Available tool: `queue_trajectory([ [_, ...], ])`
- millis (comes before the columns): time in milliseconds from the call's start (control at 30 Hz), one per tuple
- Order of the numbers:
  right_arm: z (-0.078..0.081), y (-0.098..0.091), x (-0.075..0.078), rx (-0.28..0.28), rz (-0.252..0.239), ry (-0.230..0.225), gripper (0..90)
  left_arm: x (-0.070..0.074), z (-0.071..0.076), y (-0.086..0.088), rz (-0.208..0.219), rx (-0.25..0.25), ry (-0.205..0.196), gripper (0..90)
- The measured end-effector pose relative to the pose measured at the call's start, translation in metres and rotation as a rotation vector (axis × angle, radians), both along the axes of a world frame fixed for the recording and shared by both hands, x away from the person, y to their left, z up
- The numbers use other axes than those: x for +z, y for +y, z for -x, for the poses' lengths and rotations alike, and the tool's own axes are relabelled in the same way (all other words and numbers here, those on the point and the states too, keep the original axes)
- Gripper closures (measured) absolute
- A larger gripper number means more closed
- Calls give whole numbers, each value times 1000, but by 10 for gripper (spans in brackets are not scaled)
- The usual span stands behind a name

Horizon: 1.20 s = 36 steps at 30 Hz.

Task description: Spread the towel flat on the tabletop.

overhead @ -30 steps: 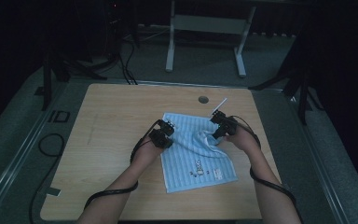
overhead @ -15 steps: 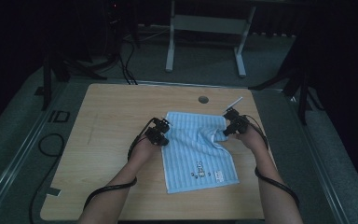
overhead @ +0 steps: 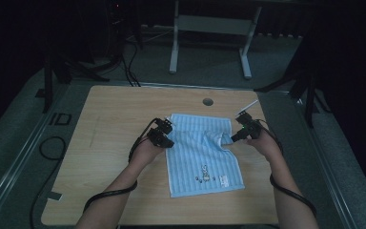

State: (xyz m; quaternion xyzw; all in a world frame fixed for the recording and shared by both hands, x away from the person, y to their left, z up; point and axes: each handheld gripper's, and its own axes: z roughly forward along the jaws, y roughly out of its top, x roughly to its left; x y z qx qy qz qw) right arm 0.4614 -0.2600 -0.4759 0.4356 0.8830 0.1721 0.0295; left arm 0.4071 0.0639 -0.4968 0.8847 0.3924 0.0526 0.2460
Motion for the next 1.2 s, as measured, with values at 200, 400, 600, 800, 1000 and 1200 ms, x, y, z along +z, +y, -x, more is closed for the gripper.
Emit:
queue_trajectory([
  [200, 36, 33, 11, 147, -19, -19, 486, 0, 25, -18, -38, -88, -4, 762],
  [400, 32, 52, -1, 162, 27, -13, 481, -23, 26, -38, -77, -128, 45, 763],
  [600, 13, 55, 1, 128, 72, -44, 867, -28, 22, -41, -75, -127, 58, 765],
  [800, 8, 45, 14, 84, 124, -117, 881, -28, 20, -35, -62, -120, 72, 762],
  [1000, -12, 27, 1, 2, 150, -69, 880, -28, 19, -34, -65, -144, 74, 719],
  [1200, -30, 25, -30, -37, 170, -14, 880, -29, 18, -33, -52, -157, 77, 708],
])
